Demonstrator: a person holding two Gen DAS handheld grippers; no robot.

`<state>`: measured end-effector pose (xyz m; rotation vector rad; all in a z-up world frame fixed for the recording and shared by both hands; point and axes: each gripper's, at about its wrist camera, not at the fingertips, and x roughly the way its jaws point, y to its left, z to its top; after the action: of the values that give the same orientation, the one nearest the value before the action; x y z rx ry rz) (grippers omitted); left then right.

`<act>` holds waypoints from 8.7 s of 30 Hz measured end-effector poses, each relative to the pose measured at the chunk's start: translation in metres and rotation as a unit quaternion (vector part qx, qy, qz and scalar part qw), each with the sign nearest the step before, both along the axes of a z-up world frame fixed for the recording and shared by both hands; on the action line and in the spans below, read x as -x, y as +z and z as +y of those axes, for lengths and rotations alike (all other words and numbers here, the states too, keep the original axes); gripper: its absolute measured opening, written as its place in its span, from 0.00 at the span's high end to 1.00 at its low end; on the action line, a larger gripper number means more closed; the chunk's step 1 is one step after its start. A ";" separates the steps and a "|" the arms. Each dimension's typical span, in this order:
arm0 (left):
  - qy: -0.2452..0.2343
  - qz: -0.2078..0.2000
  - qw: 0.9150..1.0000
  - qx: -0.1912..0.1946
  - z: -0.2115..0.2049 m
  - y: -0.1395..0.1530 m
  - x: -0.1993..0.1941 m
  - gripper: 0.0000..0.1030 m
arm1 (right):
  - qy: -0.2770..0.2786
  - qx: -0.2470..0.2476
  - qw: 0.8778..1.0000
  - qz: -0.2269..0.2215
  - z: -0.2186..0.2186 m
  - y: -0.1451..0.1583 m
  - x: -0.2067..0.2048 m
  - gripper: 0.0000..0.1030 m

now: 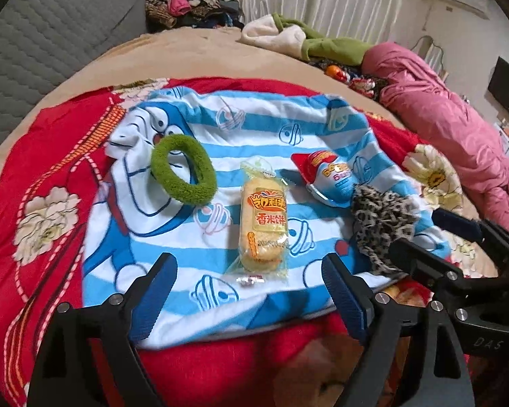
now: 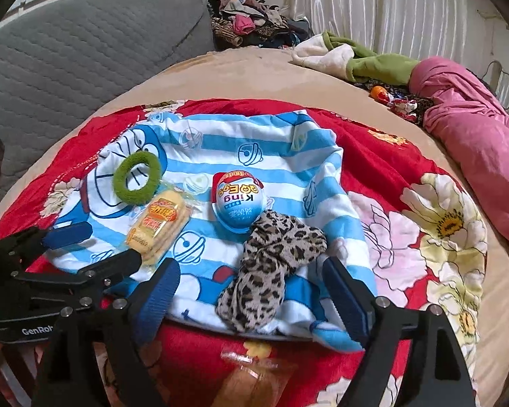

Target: Organize objects

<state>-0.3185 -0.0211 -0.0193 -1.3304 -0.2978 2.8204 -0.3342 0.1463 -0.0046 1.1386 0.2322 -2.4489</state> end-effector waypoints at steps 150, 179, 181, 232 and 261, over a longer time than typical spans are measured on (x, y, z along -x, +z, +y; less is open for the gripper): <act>0.009 -0.016 0.999 0.049 0.062 -0.015 -0.204 0.11 | -0.028 -0.040 0.998 0.027 0.074 -0.015 -0.205 0.01; 0.000 -0.020 0.998 0.061 0.069 -0.019 -0.156 0.11 | -0.032 -0.028 0.999 0.021 0.069 -0.015 -0.163 0.01; 0.000 -0.021 0.998 0.061 0.070 -0.020 -0.153 0.11 | -0.032 -0.024 0.999 0.016 0.068 -0.016 -0.159 0.01; -0.019 -0.031 0.998 0.050 0.052 -0.045 -0.080 0.11 | -0.013 -0.024 0.995 -0.093 0.034 -0.060 -0.053 0.39; -0.035 -0.040 0.999 0.007 0.058 -0.042 -0.077 0.93 | 0.001 -0.019 0.997 -0.073 0.038 -0.058 -0.061 0.57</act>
<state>-0.2415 0.0369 -0.0611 -1.4301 -0.2280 2.7230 -0.2729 0.1842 -0.0629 1.3248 0.2364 -2.3559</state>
